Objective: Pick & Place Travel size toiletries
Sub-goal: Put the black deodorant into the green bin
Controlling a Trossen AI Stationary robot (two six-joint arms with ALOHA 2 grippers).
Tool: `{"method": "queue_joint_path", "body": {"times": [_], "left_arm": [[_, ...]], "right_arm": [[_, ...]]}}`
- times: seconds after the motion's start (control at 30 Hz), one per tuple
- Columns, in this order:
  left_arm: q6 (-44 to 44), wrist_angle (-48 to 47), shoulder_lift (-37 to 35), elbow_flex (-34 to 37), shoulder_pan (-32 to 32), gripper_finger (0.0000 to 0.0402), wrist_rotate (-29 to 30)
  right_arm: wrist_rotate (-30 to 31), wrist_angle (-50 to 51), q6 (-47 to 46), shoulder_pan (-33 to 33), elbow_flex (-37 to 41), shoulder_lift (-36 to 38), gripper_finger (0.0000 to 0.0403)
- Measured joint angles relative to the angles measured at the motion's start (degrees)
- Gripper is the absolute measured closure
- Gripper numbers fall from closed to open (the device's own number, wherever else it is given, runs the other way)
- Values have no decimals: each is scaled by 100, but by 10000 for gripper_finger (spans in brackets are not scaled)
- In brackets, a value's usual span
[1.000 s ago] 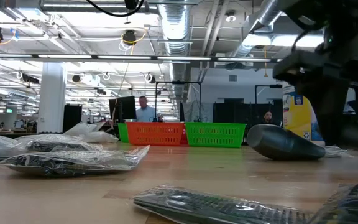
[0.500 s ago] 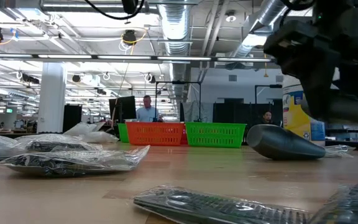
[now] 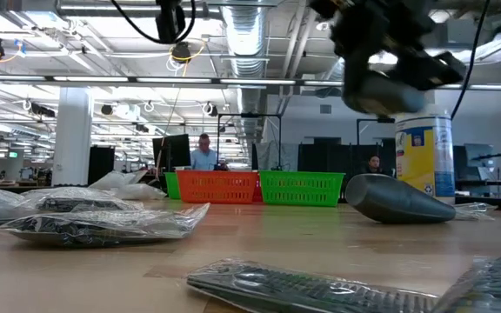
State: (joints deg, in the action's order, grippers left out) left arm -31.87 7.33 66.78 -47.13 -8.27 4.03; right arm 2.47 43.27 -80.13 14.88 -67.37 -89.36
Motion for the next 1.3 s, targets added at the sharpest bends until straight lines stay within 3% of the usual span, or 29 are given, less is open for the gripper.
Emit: {"method": "queue_joint_path", "body": {"times": [0.63,0.83,1.03,1.3], "left_arm": [[-228,-914,0,0,0,395,-131],[-556,-905,0,0,0,381,-381],[-892,-900,0,0,0,329,-385],[-738,-900,0,0,-81,204,434]], "right_arm": [[208,-71,1721,-719,-1505,4,196],[208,-641,2000,-761,-1698,4,204],[206,-1373,2078,-790,-1764,4,194],[216,-1716,1965,-863,-1764,4,204]]}}
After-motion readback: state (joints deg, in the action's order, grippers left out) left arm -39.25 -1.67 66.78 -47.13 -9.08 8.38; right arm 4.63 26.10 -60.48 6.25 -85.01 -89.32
